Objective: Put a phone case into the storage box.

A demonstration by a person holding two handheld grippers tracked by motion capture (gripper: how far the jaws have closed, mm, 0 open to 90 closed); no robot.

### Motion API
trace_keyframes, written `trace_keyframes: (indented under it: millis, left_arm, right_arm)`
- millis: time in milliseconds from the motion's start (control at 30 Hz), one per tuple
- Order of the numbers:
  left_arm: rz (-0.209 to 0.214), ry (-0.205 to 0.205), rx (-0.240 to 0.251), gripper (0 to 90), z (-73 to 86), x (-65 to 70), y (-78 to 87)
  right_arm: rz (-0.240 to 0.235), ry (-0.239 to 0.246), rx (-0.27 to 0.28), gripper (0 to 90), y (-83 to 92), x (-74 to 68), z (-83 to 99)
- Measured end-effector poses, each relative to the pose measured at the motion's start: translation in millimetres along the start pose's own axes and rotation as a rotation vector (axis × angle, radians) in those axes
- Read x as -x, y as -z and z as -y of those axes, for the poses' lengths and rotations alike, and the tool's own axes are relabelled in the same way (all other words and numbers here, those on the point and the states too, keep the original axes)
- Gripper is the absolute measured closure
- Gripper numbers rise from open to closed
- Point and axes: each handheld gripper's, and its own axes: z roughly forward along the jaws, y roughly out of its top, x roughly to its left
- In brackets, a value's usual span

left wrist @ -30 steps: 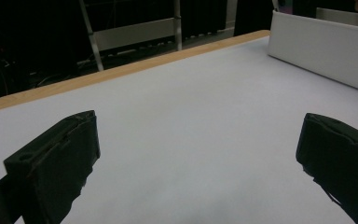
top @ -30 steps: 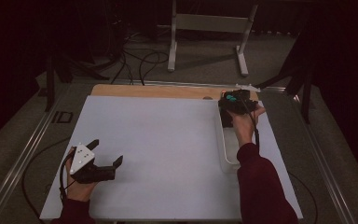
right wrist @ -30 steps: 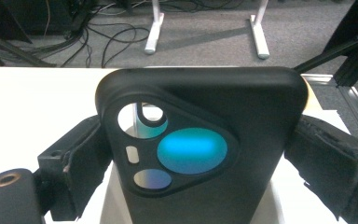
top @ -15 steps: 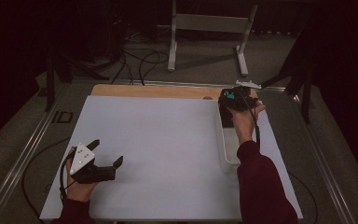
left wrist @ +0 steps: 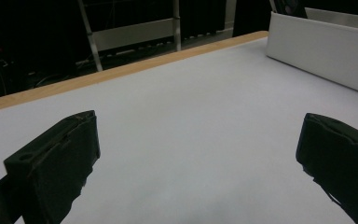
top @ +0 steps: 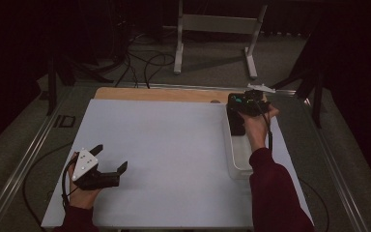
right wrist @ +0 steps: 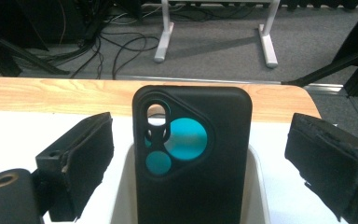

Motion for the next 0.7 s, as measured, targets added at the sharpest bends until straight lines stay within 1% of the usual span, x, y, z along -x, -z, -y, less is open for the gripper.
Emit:
trace_keyframes:
  millis: [67,233,367,400,433,467,600,700]
  left_arm:
    - [-0.001,0.000,-0.001,0.0,-0.1,-0.6,0.3]
    - [-0.001,0.000,-0.002,0.0,-0.1,-0.4,0.0]
    - [-0.001,-0.002,-0.012,0.0,0.0,0.0,-0.6]
    - [-0.001,-0.002,-0.012,0.0,0.0,0.0,-0.6]
    - [-0.003,-0.004,-0.018,0.0,0.4,0.0,-0.8]
    - [-0.002,-0.004,-0.019,0.0,0.5,-0.3,-0.6]
    - [-0.006,0.000,-0.018,0.0,0.5,-1.3,0.5]
    - [-0.007,0.002,-0.026,0.0,0.5,-1.9,0.9]
  right_arm:
    - [-0.018,-0.005,0.004,7.7,4.2,0.6,1.3]
    - [-0.038,0.010,0.011,7.8,12.8,-0.6,5.5]
    - [-0.080,0.020,0.016,7.9,24.9,-4.7,10.9]
    - [-0.080,0.020,0.016,7.9,24.9,-4.7,10.9]
    - [-0.087,0.034,0.020,7.9,27.6,-6.3,12.3]
    - [-0.108,0.048,0.025,7.9,34.5,-8.4,15.2]
    - [-0.141,0.073,0.039,7.9,47.9,-11.4,20.1]
    - [-0.167,0.079,0.052,7.9,58.3,-13.6,25.2]
